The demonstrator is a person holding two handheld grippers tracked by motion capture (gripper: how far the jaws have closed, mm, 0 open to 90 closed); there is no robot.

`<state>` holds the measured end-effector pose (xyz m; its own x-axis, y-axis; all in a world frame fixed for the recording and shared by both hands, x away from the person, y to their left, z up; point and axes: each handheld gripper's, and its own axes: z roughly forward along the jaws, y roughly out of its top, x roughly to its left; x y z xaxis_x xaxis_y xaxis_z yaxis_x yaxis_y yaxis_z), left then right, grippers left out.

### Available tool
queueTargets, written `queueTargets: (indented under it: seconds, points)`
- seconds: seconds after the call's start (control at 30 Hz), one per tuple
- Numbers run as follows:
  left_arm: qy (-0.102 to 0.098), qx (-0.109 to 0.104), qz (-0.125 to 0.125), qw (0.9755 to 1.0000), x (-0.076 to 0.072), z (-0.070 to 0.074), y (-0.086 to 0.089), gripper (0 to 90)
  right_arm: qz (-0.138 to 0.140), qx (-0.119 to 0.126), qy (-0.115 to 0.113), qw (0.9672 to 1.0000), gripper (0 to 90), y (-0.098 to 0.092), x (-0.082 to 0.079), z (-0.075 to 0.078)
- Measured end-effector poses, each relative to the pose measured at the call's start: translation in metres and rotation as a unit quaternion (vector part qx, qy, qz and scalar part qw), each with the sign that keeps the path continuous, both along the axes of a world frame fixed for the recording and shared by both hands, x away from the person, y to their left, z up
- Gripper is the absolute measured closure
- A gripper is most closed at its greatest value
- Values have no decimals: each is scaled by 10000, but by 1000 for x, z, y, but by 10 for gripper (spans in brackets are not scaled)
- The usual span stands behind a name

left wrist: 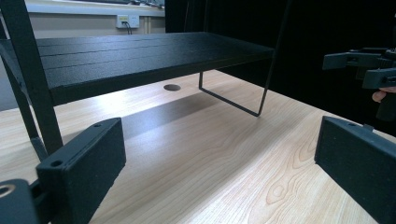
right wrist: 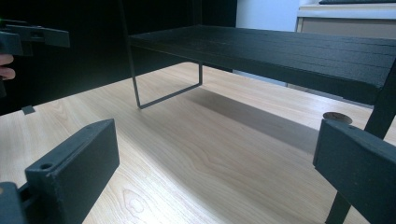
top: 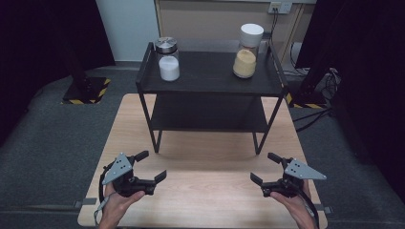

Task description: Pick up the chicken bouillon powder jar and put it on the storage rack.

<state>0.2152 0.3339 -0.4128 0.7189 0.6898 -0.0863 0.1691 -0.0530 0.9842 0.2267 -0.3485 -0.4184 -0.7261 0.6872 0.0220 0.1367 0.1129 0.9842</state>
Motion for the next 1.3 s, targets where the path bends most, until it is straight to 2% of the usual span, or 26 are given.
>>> queueTargets:
  seconds: [0.67, 1.3]
  points:
    - [48, 32, -63, 10000, 2, 0, -3, 8, 58, -16, 27, 10000, 8, 1, 1, 0]
    - [15, 24, -86, 10000, 2, 0, -3, 8, 119, -51, 64, 9999, 8, 3, 3, -1]
